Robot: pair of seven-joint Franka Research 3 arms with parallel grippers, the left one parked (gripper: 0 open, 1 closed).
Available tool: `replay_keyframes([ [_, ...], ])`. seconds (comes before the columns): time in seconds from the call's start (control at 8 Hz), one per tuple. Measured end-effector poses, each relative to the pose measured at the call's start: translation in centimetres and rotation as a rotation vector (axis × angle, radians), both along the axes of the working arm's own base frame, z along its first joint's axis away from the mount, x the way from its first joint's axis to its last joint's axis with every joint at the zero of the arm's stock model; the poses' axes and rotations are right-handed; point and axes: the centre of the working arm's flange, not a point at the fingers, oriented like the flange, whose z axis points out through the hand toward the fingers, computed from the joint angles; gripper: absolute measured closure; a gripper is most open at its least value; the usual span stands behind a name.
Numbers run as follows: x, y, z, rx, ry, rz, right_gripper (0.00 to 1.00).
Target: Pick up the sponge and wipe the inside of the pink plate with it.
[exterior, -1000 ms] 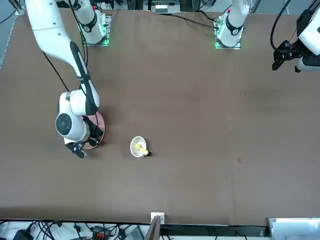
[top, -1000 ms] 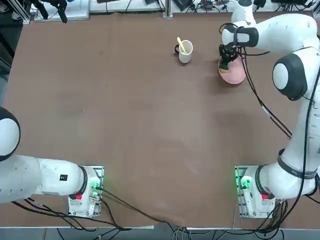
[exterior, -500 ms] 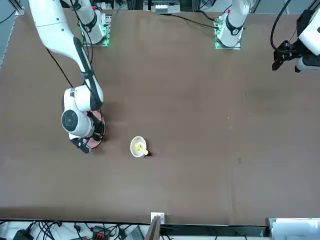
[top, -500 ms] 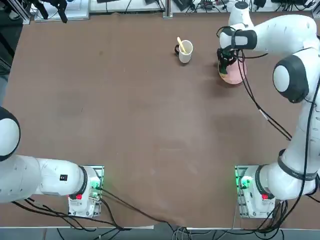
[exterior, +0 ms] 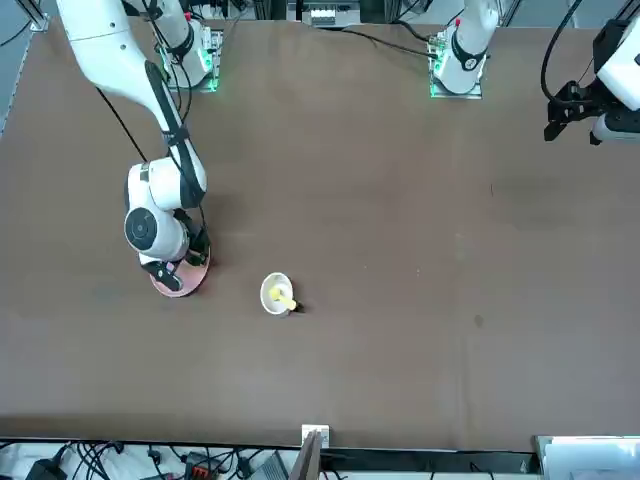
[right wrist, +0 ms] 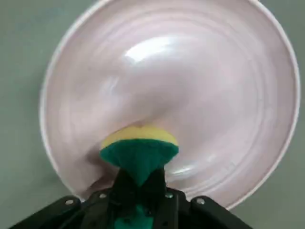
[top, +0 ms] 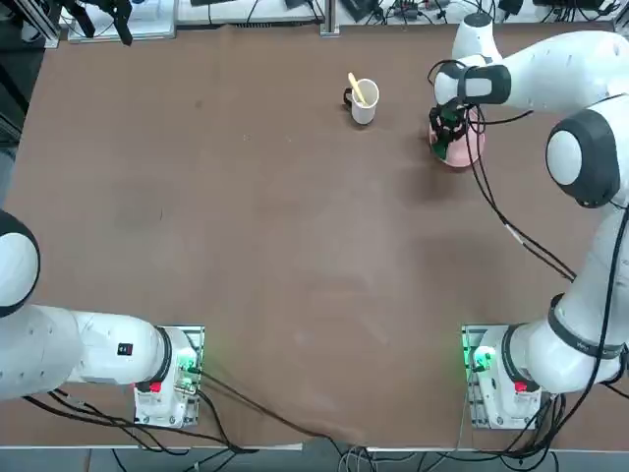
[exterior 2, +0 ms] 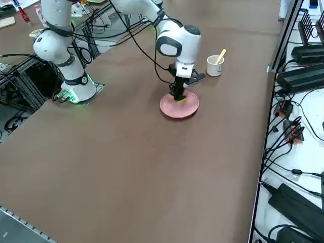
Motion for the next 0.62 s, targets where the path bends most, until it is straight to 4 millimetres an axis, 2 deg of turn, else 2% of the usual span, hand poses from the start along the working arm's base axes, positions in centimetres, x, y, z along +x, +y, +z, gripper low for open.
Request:
replay_keyframes([
  [0.38,-0.8,-2.1,0.0,-0.008,0.026,0.009,0.90],
  [0.62,-1.1,-4.9,-0.1,-0.018,0.048,0.027,0.90],
])
